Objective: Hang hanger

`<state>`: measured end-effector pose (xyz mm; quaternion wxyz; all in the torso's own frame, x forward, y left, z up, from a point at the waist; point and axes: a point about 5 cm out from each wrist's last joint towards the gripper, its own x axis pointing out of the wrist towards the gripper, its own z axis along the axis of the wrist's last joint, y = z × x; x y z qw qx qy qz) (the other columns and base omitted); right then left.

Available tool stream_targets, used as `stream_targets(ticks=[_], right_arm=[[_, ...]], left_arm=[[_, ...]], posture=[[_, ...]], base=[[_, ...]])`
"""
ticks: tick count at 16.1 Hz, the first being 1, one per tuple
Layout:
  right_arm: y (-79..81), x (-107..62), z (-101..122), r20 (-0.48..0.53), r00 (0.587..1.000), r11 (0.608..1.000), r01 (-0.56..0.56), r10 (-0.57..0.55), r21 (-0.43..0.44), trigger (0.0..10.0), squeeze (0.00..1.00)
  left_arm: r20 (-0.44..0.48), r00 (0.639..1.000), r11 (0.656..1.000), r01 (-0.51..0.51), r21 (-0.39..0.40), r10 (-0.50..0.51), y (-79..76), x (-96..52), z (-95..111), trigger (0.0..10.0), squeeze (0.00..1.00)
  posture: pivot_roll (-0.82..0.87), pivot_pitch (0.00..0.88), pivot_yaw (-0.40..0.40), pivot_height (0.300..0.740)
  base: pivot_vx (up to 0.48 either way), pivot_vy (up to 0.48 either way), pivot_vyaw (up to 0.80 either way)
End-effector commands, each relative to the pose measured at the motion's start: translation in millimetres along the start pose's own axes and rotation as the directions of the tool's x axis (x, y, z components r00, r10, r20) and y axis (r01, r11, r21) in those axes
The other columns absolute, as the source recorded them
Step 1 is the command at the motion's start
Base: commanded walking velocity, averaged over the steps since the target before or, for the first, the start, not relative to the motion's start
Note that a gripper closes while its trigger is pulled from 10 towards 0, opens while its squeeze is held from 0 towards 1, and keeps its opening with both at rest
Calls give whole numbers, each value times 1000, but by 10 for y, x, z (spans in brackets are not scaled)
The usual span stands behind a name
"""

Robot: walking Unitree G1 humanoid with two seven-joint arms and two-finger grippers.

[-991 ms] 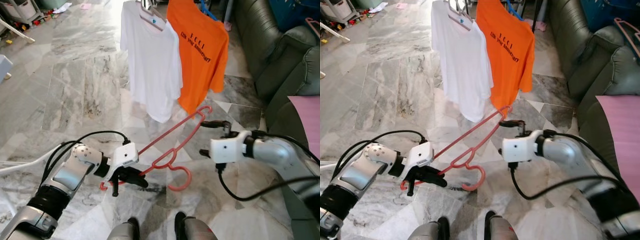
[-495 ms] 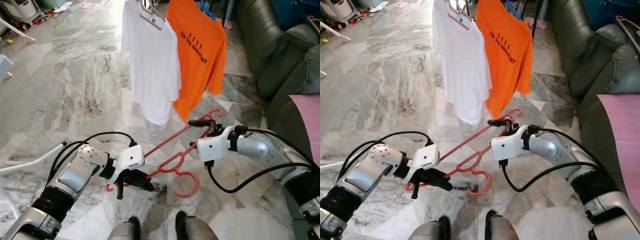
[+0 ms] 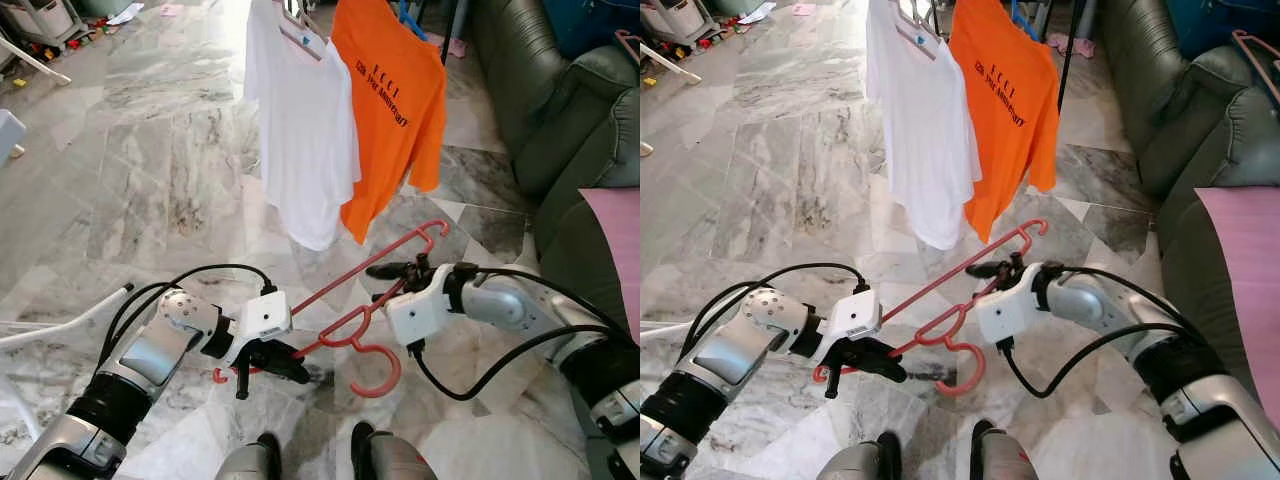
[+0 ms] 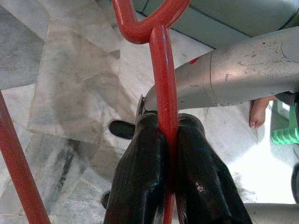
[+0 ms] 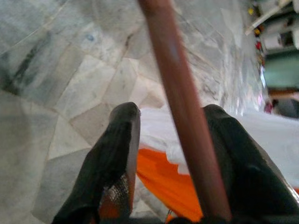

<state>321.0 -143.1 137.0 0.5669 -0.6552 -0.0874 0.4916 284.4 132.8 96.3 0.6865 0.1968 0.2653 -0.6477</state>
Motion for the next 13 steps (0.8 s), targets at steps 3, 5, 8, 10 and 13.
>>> stream_targets(ticks=[3,5,8,10,13], right_arm=[[21,19,-21,-13,1000,998,-28,28,-47,0,0],[41,16,-65,-45,999,998,-32,30,-51,0,0],[82,6,-103,-63,998,999,-23,21,-34,0,0],[98,-3,-116,-69,997,999,-19,17,-27,0,0],[110,-25,-145,-82,997,1000,-4,3,-14,0,0]], left_arm=[[-19,1000,1000,7,3,-7,-14,25,-22,10000,0],[-22,1000,1000,4,-1,-4,-16,28,-33,10000,0],[-22,1000,1000,3,-4,-3,-12,36,-38,10000,0],[-20,1000,1000,2,-4,-2,-8,42,-35,10000,0],[-17,1000,1000,3,1,-3,-12,61,-30,10000,0]], posture=[[-48,250,48,740],[-49,249,48,740],[-50,247,44,740],[-53,244,43,740],[-55,242,45,740]], base=[[0,0,0],[0,0,0],[0,0,0],[0,0,0],[0,0,0]])
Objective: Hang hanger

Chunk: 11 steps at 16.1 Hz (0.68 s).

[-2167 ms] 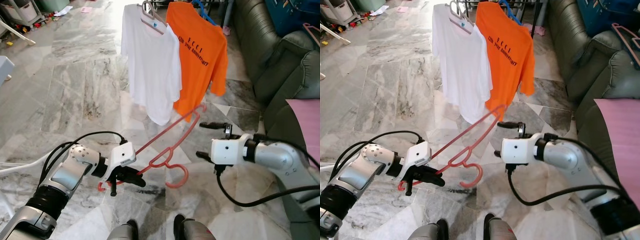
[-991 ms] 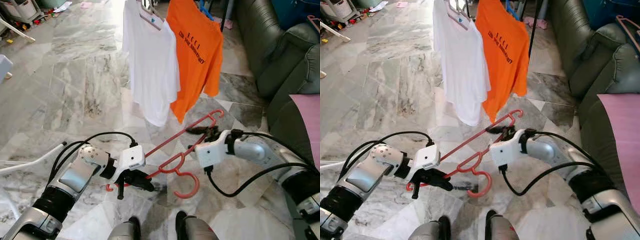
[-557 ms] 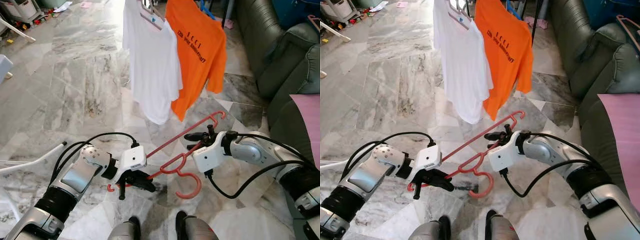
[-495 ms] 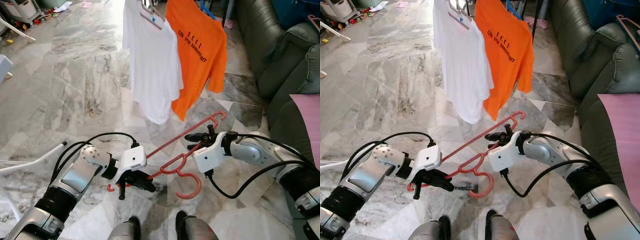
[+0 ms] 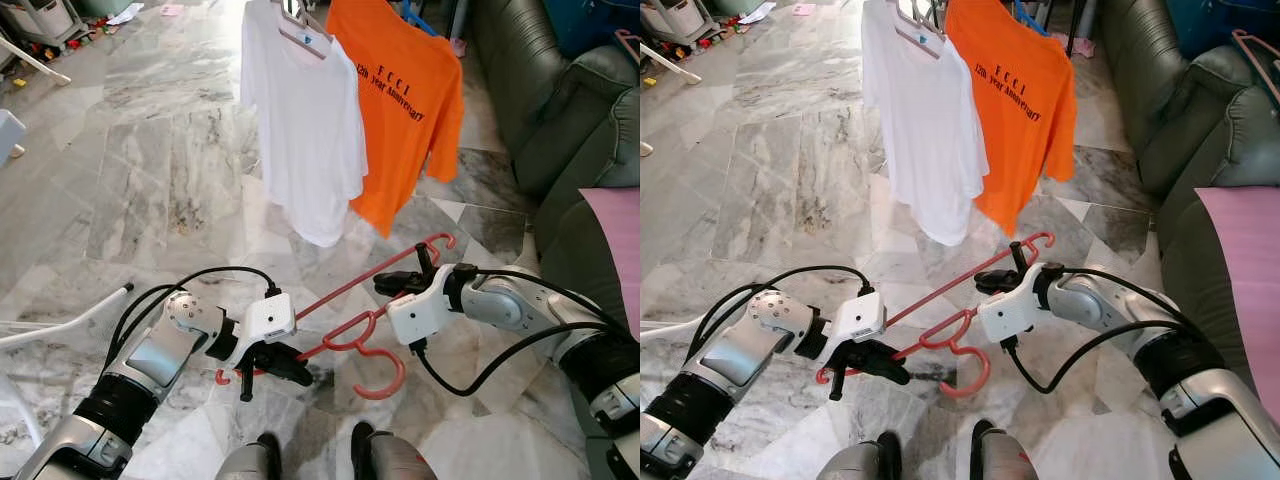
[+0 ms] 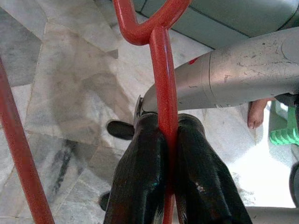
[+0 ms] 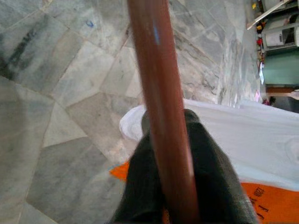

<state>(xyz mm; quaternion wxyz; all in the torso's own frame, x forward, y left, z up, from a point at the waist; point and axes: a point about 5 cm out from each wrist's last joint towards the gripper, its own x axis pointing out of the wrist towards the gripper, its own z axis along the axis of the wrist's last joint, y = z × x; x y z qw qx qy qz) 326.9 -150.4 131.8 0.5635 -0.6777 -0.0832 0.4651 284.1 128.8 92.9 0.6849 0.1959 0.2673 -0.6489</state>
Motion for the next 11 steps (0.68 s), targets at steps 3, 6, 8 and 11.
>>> stream_targets(ticks=[3,6,8,11], right_arm=[[54,-44,-75,-29,1000,1000,-5,6,20,0,0],[43,-47,-88,-32,999,1000,1,-1,21,0,0],[37,-46,-92,-33,999,1000,5,-4,21,0,0],[38,-52,-108,-38,999,1000,9,-8,23,0,0]], left_arm=[[-20,1000,1000,-6,10,6,0,22,-37,10000,0],[-20,1000,1000,-5,11,5,-3,24,-41,10000,518],[-9,1000,1000,-12,9,12,1,28,-34,10000,953],[-3,1000,1000,-14,10,14,11,32,-26,10000,1000]], posture=[[-55,244,44,740],[-56,246,43,740],[-56,247,42,740],[-57,246,41,740]], base=[[0,0,0],[0,0,0],[0,0,0],[0,0,0]])
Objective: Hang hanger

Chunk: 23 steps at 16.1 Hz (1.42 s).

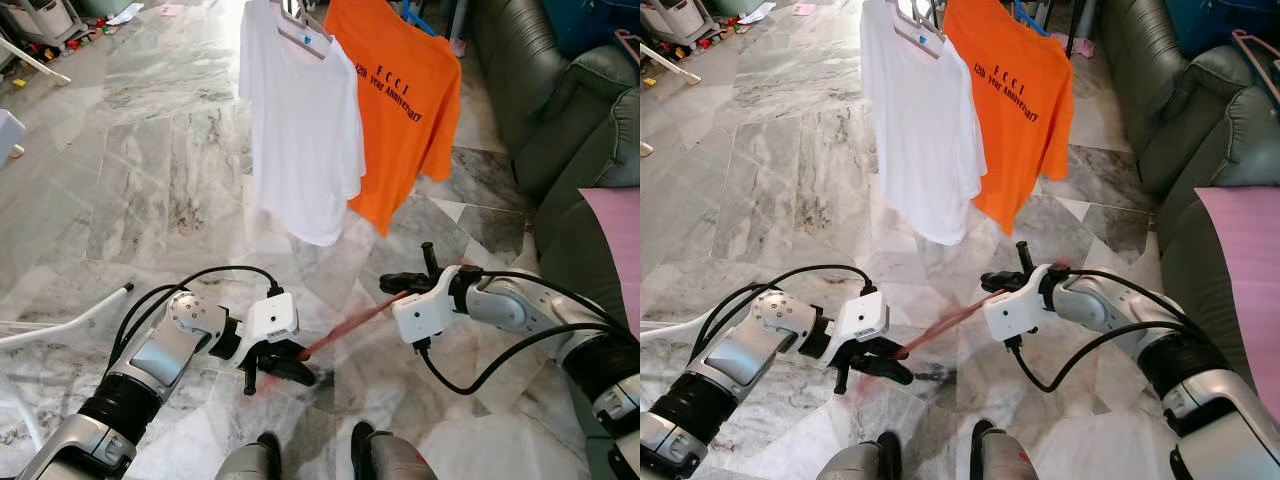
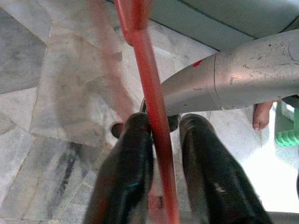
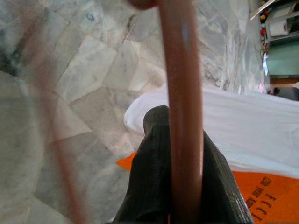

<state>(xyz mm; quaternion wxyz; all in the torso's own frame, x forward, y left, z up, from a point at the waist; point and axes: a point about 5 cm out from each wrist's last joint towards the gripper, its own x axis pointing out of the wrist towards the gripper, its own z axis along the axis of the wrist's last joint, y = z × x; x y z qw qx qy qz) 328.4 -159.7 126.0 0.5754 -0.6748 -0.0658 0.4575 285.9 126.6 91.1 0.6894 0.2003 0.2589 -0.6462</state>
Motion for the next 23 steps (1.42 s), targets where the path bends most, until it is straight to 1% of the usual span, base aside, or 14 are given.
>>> stream_targets(ticks=[1,2,3,4,9,11,12,13,15,17,18,20,22,23], right_arm=[[-37,-39,-39,-12,1000,1000,15,-15,-4,0,0],[-37,-39,-42,-13,1000,1000,16,-16,-1,0,0],[-36,-43,-55,-20,1000,1000,17,-17,6,0,0],[-35,-45,-62,-23,1000,1000,20,-20,15,0,0],[0,-47,-84,-38,998,997,44,-41,69,0,0],[15,-59,-116,-60,997,993,60,-55,99,0,0],[37,-70,-137,-76,995,989,73,-63,125,0,0],[54,-77,-146,-84,994,987,79,-68,143,0,0],[146,-90,-163,-117,990,972,104,-81,210,0,0],[222,-88,-169,-141,987,962,113,-80,247,0,0],[231,-88,-170,-145,986,961,115,-80,253,0,0],[299,-67,-155,-167,982,941,137,-88,309,0,0],[396,-39,-135,-200,975,901,170,-95,398,0,0],[431,-32,-123,-206,974,891,174,-94,418,0,0]], left_arm=[[-2,1000,1000,-16,1,16,4,7,-18,10000,1000],[1,1000,1000,-20,-1,20,8,9,-16,10000,1000],[41,995,995,-95,7,95,81,23,38,10000,1000],[60,991,993,-121,11,120,110,25,63,10000,1000],[94,981,985,-172,14,170,164,-4,94,10000,1000],[132,949,956,-292,29,286,283,-31,142,10000,1000],[180,910,925,-380,5,373,371,-74,204,10000,1000],[203,888,909,-415,-28,412,414,-101,226,10000,1000],[296,805,854,-513,-90,515,497,-201,297,10000,1000],[334,763,828,-549,-117,553,517,-241,296,10000,1000],[341,756,823,-556,-118,559,521,-246,296,10000,1000],[377,598,692,-695,-195,707,662,-408,339,10000,1000],[384,434,559,-765,-321,815,755,-568,341,10000,1000],[383,394,527,-769,-360,836,767,-605,327,10000,1000]], posture=[[-58,246,40,740],[-58,246,40,740],[-59,247,40,740],[-59,247,40,740],[-52,249,45,740],[-51,248,46,740],[-52,248,44,740],[-52,249,44,740],[-52,249,44,740],[-52,249,44,740],[-52,249,44,740],[-51,250,45,740],[-54,249,44,740],[-54,247,42,740]], base=[[0,0,0],[0,0,0],[0,0,0],[0,0,0],[0,0,0],[0,0,0],[0,0,0],[0,0,0],[0,0,0],[0,0,0],[0,0,0],[0,0,0],[0,0,0],[0,0,0]])
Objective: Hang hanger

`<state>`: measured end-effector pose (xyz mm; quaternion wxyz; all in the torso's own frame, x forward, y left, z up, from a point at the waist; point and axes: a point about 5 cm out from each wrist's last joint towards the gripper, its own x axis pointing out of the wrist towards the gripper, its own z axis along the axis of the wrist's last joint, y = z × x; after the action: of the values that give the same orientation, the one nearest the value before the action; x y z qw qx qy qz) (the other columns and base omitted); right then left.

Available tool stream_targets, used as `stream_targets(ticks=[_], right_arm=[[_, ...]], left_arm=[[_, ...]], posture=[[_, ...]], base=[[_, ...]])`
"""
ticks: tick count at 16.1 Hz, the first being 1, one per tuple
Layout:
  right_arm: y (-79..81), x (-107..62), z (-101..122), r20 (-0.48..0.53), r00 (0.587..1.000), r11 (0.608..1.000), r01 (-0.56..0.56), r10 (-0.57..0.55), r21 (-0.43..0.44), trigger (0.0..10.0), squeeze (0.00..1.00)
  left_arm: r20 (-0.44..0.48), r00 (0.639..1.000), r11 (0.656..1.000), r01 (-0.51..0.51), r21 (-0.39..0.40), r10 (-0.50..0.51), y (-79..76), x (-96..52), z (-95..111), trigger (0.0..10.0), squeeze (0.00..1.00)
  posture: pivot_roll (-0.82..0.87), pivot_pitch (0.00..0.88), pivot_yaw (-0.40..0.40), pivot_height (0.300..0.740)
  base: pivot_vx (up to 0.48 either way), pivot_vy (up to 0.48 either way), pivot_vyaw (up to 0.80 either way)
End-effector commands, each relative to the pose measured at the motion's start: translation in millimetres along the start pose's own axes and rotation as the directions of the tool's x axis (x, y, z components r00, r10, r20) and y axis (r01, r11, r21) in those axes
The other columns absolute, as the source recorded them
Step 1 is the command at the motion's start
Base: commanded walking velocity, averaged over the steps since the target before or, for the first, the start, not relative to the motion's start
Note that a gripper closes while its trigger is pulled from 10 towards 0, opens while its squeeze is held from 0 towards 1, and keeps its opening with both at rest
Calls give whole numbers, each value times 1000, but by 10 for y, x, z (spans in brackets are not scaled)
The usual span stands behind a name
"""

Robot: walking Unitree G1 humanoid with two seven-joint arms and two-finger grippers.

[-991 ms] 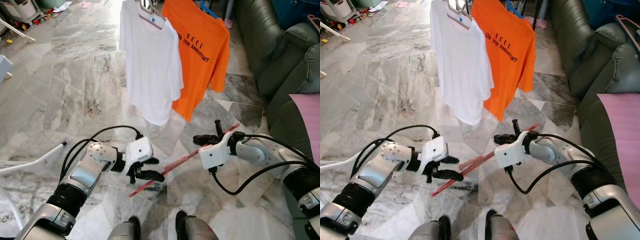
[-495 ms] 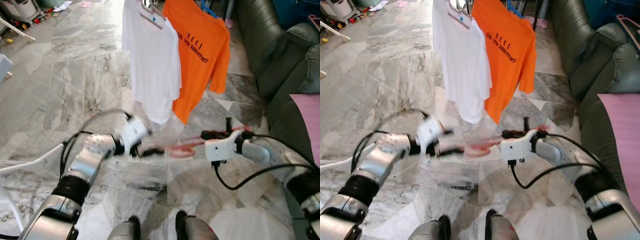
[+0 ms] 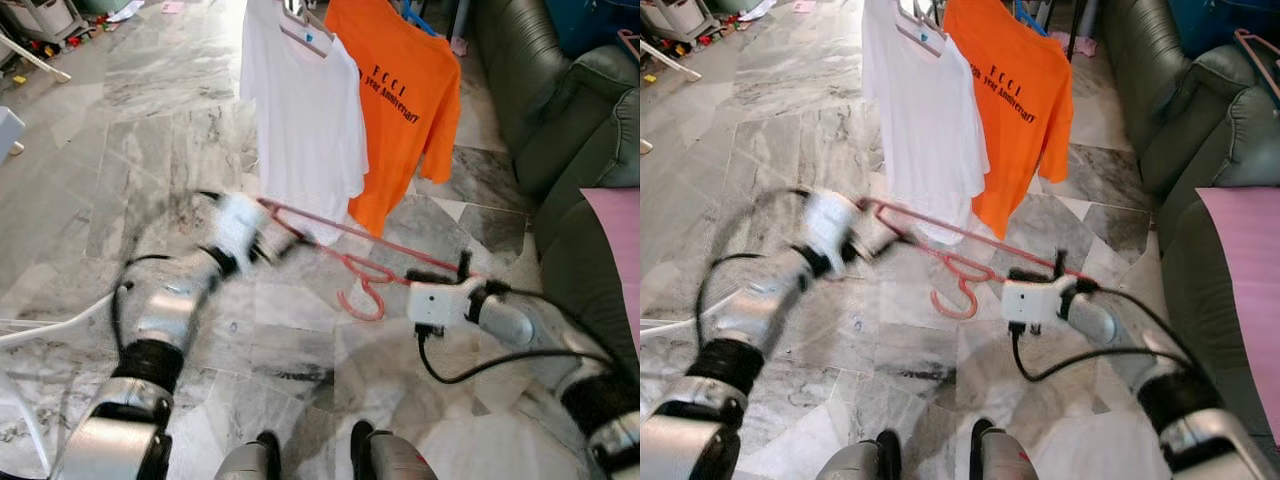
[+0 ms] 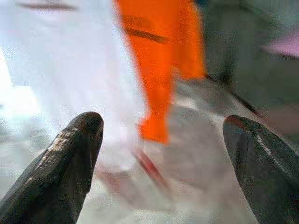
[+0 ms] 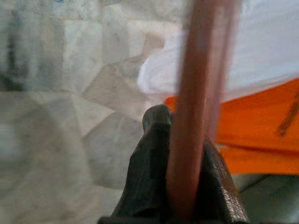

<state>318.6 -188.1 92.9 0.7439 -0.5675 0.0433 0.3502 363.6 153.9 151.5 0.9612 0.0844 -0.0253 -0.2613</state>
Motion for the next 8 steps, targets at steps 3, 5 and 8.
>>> stream_targets(ticks=[3,5,8], right_arm=[[150,10,3,-14,1000,992,9,-8,127,0,0],[236,1,8,-33,999,968,47,-39,247,0,0],[304,-6,-1,-74,993,907,114,-91,405,0,0]], left_arm=[[28,989,987,-140,-80,143,115,-78,-47,10000,1000],[35,982,978,-182,-105,187,73,-172,-144,10000,1000],[18,974,964,-223,-143,228,75,-302,-253,10000,1000]], posture=[[-55,243,36,740],[-56,239,26,740],[-54,241,17,740]], base=[[0,0,0],[0,0,0],[0,0,0]])
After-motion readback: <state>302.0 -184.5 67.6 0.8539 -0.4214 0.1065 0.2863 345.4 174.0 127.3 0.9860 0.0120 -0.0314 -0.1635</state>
